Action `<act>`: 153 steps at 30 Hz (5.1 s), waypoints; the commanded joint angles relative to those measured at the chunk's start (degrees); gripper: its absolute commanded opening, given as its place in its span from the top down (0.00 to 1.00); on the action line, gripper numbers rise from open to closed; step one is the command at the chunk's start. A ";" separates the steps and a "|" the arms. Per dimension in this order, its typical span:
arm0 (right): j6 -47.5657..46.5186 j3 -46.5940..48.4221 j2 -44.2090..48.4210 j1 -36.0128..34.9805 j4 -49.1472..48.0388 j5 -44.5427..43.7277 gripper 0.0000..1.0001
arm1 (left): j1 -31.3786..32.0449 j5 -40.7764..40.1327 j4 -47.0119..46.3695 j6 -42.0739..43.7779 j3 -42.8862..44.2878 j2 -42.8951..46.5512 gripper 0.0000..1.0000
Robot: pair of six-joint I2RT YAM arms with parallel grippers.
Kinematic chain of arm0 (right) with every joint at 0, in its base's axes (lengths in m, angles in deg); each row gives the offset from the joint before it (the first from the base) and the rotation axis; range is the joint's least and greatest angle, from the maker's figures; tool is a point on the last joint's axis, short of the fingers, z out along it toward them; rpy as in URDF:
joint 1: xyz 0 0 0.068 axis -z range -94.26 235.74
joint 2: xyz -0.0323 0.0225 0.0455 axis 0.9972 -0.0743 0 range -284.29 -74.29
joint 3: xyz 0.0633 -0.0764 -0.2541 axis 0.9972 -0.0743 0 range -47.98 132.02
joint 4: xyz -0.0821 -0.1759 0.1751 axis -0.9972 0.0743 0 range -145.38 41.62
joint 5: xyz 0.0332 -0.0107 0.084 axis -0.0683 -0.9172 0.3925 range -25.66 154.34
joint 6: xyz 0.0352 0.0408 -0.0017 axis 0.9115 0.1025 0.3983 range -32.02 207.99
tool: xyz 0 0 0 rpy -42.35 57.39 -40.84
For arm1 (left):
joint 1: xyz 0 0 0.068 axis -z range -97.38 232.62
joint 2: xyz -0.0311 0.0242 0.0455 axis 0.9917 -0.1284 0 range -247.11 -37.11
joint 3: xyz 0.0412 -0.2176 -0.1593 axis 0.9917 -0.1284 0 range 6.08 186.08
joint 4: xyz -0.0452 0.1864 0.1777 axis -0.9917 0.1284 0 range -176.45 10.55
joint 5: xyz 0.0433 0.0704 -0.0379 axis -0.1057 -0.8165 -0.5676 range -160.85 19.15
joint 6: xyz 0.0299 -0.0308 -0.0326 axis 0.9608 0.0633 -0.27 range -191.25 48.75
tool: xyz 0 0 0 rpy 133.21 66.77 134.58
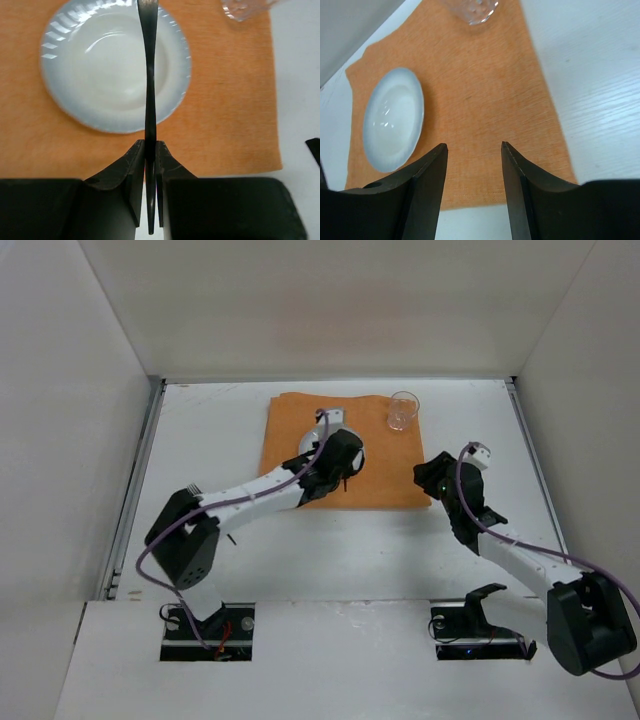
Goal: Set the dinner table for one person
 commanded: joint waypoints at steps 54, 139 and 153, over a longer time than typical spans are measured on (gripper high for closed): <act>1.49 -1.38 -0.10 1.27 -6.41 -0.40 0.73 | -4.31 4.40 -19.78 0.50 0.81 -1.67 0.64; -0.18 -1.38 0.86 -2.16 -8.00 -0.66 0.60 | -22.69 10.72 -9.77 23.26 1.55 -13.41 0.95; -0.18 -1.30 0.95 -2.25 -8.09 -0.57 0.60 | -23.66 10.90 -10.74 23.17 2.17 -17.98 0.94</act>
